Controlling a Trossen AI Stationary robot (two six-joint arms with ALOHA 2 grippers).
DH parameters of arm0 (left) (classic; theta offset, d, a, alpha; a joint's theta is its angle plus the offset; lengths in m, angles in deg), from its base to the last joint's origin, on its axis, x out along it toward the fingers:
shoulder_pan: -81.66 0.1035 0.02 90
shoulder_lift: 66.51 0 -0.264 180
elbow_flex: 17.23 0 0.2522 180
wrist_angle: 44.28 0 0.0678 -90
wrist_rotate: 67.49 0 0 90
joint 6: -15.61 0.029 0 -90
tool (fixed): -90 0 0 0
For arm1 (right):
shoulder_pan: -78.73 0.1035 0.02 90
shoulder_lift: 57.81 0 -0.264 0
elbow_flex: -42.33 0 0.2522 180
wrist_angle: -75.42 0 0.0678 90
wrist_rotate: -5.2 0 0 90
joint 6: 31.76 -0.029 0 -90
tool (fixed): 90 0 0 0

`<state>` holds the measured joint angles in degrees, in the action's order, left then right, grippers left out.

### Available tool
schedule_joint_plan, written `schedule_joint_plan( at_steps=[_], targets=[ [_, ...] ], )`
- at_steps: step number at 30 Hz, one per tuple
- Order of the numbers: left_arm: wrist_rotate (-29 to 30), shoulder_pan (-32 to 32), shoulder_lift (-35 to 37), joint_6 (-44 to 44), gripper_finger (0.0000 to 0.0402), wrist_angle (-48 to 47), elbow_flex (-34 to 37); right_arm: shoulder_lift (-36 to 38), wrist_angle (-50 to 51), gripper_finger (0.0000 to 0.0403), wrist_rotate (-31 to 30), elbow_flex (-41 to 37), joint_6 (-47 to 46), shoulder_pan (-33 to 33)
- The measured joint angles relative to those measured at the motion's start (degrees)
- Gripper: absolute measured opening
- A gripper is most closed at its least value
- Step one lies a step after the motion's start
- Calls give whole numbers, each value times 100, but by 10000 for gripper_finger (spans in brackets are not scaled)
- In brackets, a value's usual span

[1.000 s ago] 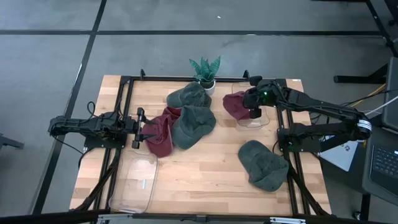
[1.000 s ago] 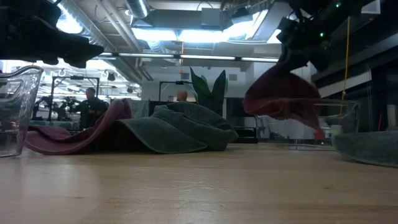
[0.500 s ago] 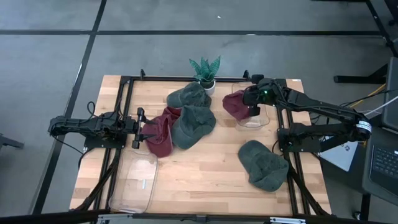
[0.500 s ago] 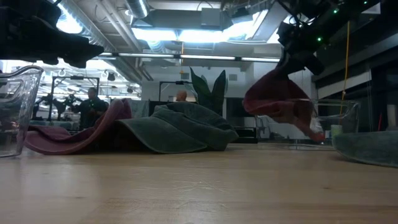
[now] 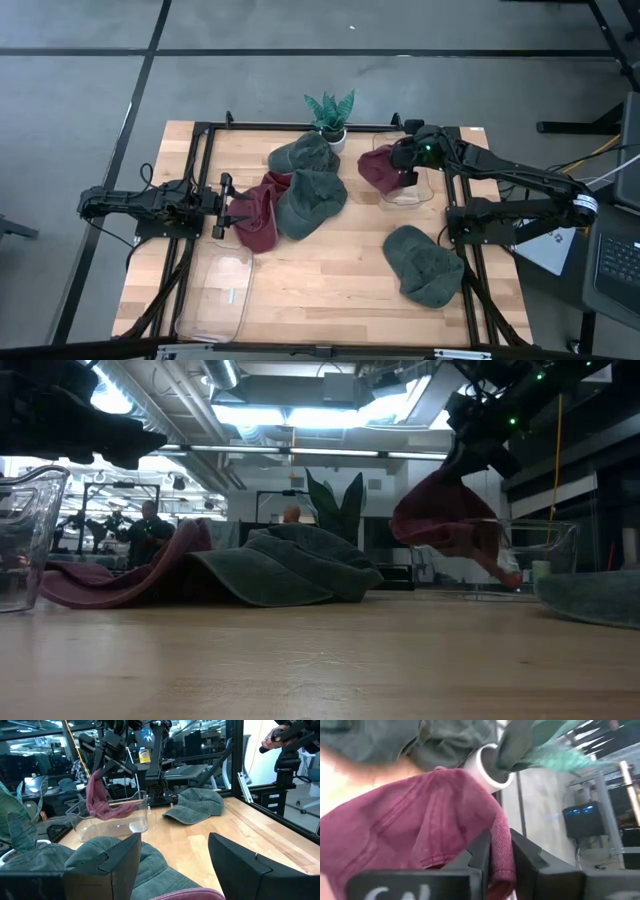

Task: Pick & Place hat
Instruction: Put the bottom right red cap into the top transparent bin

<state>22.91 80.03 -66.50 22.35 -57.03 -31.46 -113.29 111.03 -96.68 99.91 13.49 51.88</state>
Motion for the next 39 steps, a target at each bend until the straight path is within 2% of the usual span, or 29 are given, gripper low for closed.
schedule_joint_plan(
  at_steps=[6,11,17,20,27,31,39],
  targets=[
    [-1,2,0,0,229,0,0,249,-37,12,-4,229,-22,2],
    [0,0,0,0,229,0,0,405,117,19,4,614,-189,2],
    [0,0,0,0,229,0,0,529,1085,8,563,1116,-255,2],
    [0,1,0,0,229,0,0,612,1148,10,639,1191,-393,4],
    [-2,1,0,0,229,0,0,671,1071,12,-587,1203,-1070,0],
    [-2,1,0,0,229,0,0,573,632,12,-1017,1022,-1807,-49],
    [-2,2,0,0,228,0,0,279,-257,11,-1836,330,-2436,-52]
  ],
)
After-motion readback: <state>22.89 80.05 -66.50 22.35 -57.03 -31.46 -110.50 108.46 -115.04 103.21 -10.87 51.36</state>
